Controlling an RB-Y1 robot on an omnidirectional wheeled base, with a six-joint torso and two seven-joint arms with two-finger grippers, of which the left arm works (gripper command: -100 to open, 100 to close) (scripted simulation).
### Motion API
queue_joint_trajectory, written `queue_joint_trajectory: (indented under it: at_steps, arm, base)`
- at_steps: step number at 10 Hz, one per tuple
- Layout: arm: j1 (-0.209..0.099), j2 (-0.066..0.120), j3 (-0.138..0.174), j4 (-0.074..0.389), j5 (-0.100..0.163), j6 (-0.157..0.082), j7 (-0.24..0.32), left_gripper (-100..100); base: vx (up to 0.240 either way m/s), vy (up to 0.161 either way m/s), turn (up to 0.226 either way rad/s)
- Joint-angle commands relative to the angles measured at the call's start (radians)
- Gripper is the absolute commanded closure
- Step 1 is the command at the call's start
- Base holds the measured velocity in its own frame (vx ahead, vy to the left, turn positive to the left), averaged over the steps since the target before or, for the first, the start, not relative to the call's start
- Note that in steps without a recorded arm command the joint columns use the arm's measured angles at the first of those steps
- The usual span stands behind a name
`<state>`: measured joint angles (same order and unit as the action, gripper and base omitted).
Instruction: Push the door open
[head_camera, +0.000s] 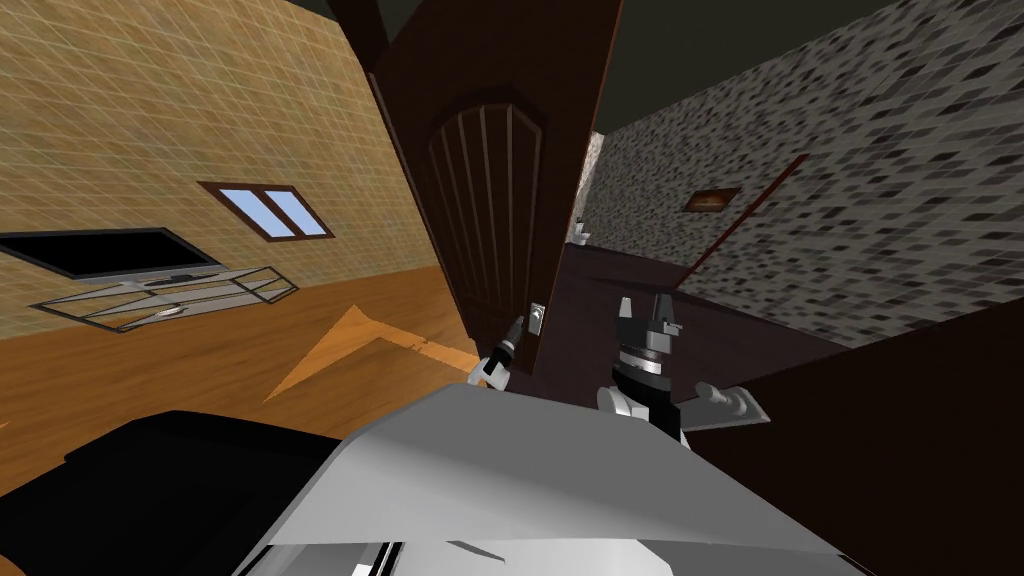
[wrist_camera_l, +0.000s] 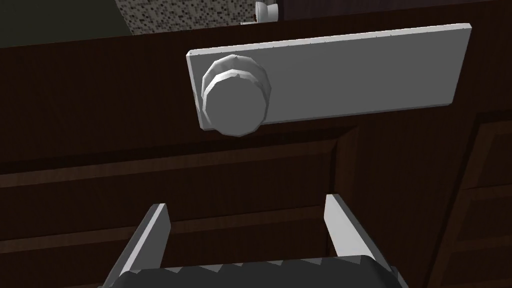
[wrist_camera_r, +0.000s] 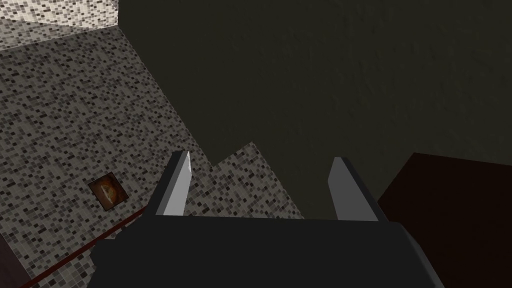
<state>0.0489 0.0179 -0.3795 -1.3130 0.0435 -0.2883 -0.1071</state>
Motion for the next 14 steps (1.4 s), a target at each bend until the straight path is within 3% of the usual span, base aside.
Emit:
queue_joint_trajectory:
  at_steps: [1,3,4,5,10,11,14]
  arm:
    - [-0.004,-0.007,0.004,0.003,-0.001,-0.001,-0.002,-100]
    - [-0.011,-0.046,0.010,0.012,-0.002,-0.005,-0.004,-100]
    - [-0.015,-0.037,0.010,0.020,-0.001,-0.008,-0.004,-100]
    - [-0.015,-0.037,0.010,0.020,-0.001,-0.008,-0.004,100]
    - [-0.015,-0.037,0.010,0.020,-0.001,-0.008,-0.004,100]
    - [0.001,-0.019,-0.012,0.008,0.006,-0.008,-0.017,100]
    - [0.037,0.004,-0.064,-0.021,0.024,-0.007,-0.047,100]
  base:
    - [0.216,-0.126,-0.013]
    - [0.209,-0.113,-0.017]
    - [0.078,-0.048,0.004]
    - [0.000,0.000,0.000]
    - [-0.017,0.011,-0.001]
    - [0.077,-0.028,0.185]
    - [0.175,-0.060,0.269]
